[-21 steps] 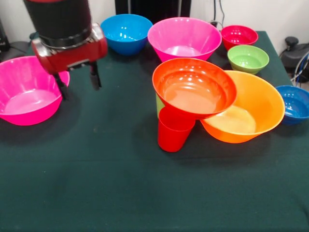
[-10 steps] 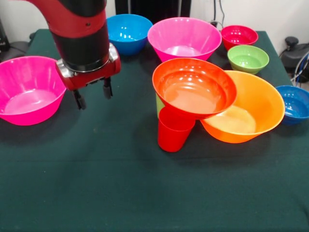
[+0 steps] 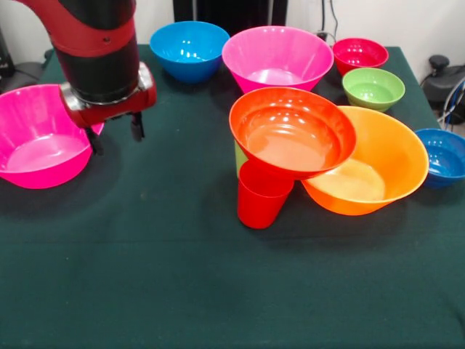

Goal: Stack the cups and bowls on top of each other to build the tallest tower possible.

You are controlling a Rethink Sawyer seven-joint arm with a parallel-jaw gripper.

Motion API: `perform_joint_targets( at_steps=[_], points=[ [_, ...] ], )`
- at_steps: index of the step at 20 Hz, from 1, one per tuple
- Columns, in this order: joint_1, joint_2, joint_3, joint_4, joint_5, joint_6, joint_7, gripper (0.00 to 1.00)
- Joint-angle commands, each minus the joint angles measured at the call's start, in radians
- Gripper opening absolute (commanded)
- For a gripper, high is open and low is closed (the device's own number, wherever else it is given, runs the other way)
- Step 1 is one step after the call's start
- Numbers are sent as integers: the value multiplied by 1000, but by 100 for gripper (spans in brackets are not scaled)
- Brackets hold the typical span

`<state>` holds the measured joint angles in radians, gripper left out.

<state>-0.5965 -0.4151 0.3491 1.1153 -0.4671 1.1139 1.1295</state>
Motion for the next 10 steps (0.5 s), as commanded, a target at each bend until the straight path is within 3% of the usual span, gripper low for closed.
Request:
perform_joint_targets(
  at_steps=[1, 5, 10],
  points=[
    [48, -126, -43, 69, 3, -5, 129, 100],
    [58, -160, -49, 114, 26, -53, 157, 100],
    [69, -131, -44, 110, 47, -98, 177, 100]
  ],
)
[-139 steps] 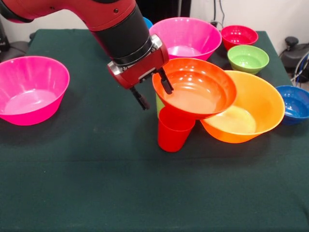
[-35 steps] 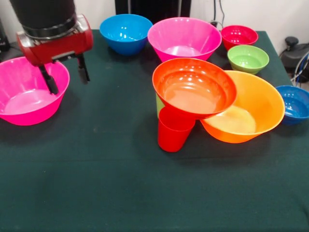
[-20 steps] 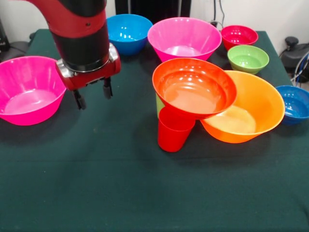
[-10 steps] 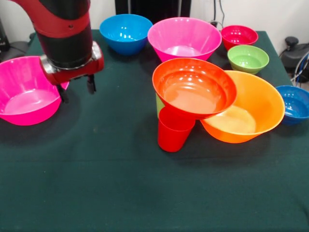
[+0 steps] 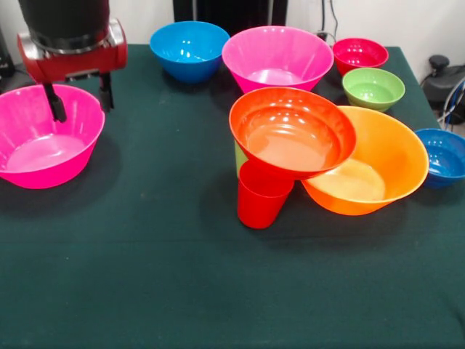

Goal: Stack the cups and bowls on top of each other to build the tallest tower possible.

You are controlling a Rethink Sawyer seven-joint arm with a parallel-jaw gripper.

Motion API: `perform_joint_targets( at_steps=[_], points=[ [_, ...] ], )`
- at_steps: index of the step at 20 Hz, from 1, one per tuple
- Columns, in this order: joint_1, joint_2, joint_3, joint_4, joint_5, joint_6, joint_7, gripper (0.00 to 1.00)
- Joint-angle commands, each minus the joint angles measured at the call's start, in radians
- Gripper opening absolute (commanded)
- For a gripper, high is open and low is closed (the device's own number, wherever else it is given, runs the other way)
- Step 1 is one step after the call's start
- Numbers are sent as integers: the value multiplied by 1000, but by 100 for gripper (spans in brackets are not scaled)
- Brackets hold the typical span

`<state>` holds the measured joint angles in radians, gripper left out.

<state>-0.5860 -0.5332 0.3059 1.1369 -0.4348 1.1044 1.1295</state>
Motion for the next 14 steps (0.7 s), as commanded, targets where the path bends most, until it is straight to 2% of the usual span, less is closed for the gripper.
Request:
perform_joint_targets(
  at_steps=[1, 9, 14],
  points=[
    [61, -12, -4, 91, 17, -92, 177, 100],
    [48, 61, -12, 90, 68, -86, 169, 100],
    [59, 99, -32, 57, 82, -45, 174, 100]
  ],
)
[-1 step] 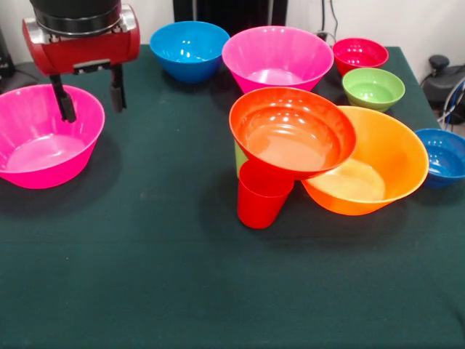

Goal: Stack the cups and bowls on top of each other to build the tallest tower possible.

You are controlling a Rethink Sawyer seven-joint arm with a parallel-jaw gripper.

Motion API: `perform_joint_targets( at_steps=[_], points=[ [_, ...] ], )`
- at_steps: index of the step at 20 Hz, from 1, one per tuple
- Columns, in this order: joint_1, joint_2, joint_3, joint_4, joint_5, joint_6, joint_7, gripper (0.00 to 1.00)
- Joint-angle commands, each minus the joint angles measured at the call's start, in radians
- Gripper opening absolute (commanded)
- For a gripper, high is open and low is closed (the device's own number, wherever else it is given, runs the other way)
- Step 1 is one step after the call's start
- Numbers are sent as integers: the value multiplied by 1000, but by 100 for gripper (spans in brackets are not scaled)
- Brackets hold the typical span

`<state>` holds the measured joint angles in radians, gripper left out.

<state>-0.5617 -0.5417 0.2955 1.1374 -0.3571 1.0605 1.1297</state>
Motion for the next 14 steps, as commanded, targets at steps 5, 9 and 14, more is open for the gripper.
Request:
perform_joint_targets(
  at_steps=[5, 9, 14],
  points=[
    [64, 134, -75, -4, -28, 60, 177, 100],
    [80, 143, -120, -29, -42, 86, 170, 100],
    [100, 155, -171, -11, -48, 75, 183, 100]
  ],
)
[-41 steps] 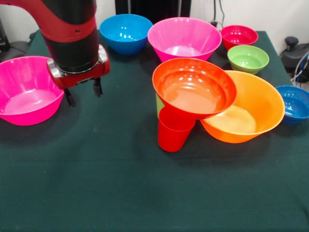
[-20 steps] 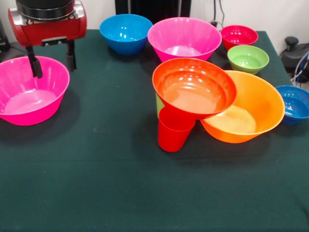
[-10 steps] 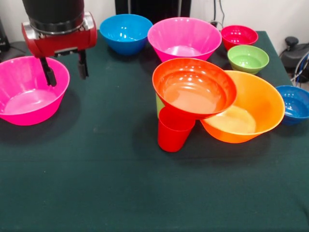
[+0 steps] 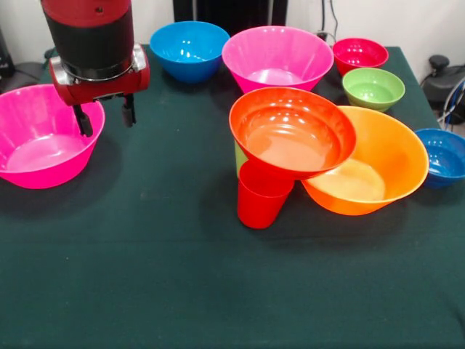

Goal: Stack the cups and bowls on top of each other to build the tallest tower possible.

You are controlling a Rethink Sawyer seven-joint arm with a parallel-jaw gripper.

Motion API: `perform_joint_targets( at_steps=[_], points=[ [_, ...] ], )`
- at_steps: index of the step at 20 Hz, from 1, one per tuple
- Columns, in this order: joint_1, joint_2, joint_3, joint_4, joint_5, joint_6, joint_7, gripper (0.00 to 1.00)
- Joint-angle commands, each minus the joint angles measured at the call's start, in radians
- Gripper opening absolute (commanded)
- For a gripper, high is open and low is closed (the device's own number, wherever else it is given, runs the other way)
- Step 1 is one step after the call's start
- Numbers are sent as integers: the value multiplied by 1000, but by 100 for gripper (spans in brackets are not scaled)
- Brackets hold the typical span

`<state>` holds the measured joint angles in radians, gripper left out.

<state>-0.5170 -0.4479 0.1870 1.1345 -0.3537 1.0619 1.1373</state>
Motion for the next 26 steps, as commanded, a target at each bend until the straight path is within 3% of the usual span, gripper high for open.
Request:
perform_joint_targets(
  at_steps=[1, 7, 15, 26],
  points=[
    [63, 68, -75, -16, -54, 77, 180, 100],
    [88, 104, -131, -68, -47, 82, 179, 100],
    [78, 180, -114, -62, 1, 19, 141, 100],
    [99, 176, -145, -50, 13, 23, 142, 100]
  ],
)
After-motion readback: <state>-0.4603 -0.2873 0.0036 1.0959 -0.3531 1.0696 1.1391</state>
